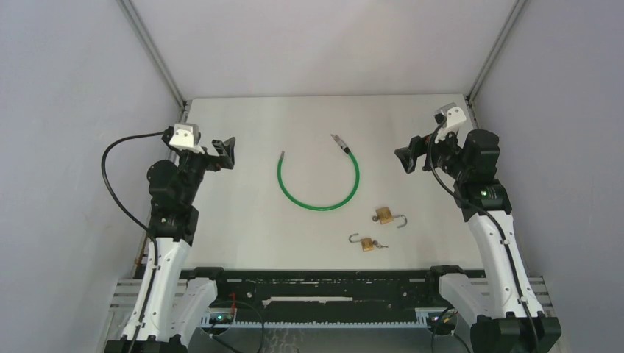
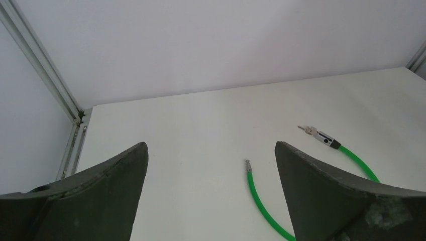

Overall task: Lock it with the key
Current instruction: Adjust the lock at the center of the board.

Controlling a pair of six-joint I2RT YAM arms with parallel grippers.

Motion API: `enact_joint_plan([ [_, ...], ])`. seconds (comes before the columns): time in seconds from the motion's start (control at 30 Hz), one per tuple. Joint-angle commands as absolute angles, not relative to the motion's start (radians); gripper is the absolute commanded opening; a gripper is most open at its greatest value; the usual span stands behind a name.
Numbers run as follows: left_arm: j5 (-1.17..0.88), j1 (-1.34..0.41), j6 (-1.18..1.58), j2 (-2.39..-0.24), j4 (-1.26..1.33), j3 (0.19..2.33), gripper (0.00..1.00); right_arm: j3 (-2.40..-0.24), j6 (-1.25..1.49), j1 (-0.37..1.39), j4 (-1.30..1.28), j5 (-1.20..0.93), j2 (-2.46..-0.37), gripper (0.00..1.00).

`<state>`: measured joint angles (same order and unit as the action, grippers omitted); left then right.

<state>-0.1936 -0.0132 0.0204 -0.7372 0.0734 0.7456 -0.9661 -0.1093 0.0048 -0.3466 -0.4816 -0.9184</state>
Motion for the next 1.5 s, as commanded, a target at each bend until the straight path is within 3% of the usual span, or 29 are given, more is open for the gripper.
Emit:
enact_joint_plan([
  [0.0,-0.210,-0.003,0.031,-0.725,0.117,0.720,1.00,-0.959,-0.119,0.000,-0.304,-0.512,-0.898,1.00],
  [0.53,-0.214,-0.002,0.027,-0.730,0.118,0.709,1.00,-0.952,-0.122,-0.003,-0.297,-0.502,-0.903,1.00],
  [0.87,-0.339,-0.018,-0.142,-0.785,-0.059,0.786,1.00,-0.958,-0.114,0.012,-0.295,-0.364,-0.921,1.00],
  [1.07,-0.341,-0.172,-0.343,-0.813,-0.204,0.804,1.00,-0.962,-0.154,0.043,-0.329,-0.221,-0.931,1.00],
  [1.47,-0.230,-0.637,-0.573,-1.051,-0.394,0.871,1.00,-0.887,-0.178,-0.031,-0.304,-0.391,-0.908,1.00],
])
